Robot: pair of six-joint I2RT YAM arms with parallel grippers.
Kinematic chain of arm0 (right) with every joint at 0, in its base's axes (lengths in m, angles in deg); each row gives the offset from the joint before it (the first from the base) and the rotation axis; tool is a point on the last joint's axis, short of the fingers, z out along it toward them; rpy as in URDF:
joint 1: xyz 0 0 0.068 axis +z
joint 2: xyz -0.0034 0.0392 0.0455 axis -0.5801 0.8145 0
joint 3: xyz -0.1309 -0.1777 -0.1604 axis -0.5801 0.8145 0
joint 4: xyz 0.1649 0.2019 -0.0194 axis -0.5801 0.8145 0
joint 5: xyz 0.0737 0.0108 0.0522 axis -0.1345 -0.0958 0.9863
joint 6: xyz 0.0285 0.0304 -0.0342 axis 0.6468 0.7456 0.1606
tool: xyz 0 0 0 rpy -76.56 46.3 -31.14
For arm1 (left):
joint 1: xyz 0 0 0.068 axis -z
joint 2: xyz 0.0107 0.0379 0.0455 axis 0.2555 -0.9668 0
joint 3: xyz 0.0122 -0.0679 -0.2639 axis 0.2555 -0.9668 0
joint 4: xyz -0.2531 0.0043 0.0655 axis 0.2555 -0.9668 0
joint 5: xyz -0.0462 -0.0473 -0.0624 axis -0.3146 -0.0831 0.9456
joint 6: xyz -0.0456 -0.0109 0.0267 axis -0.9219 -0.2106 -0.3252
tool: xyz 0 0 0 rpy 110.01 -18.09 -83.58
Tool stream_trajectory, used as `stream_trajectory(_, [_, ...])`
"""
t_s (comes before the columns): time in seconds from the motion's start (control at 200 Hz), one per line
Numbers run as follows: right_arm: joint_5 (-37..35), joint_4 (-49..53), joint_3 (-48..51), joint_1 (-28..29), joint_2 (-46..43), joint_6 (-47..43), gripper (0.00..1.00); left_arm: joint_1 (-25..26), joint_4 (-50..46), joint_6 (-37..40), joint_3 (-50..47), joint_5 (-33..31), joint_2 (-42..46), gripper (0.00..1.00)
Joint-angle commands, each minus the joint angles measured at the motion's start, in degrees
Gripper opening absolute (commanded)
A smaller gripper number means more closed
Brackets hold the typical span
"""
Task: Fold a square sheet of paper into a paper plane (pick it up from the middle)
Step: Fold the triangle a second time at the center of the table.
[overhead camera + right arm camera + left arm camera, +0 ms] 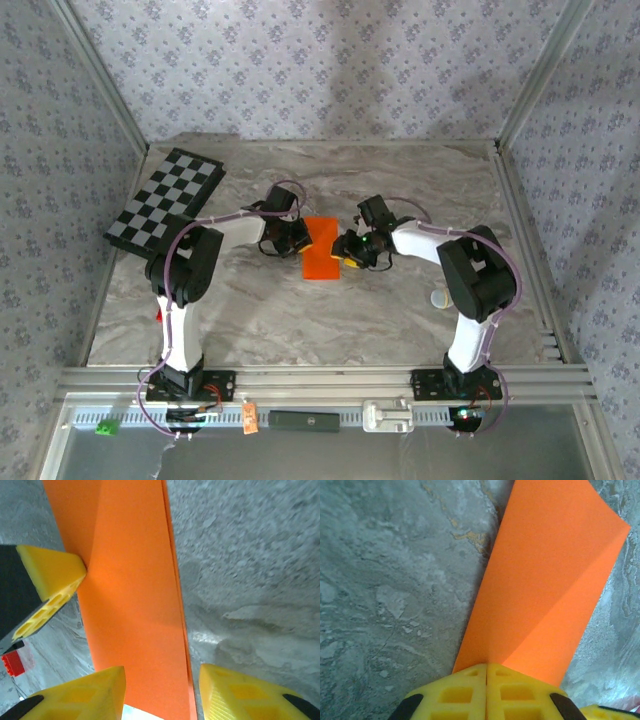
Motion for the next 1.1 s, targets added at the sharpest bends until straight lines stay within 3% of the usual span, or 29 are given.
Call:
stream_trajectory(0.0, [1.37, 2.72, 1.29, 0.45, 0.09, 0.01, 0.44, 0.3, -3.66, -2.26, -2.38, -1.97, -0.54, 0.07])
stream_trajectory(0.835, [1.06, 8.05, 0.82, 3.65, -1.92, -3.55, 0.38, 0.12, -1.83, -2.92, -4.41, -1.79, -0.53, 0.07])
stream_trajectory(1.099, [2.18, 5.38, 1.78, 3.6, -3.12, -2.91, 0.35, -0.05, -1.89, -2.92, -4.5, -1.79, -0.52, 0.07])
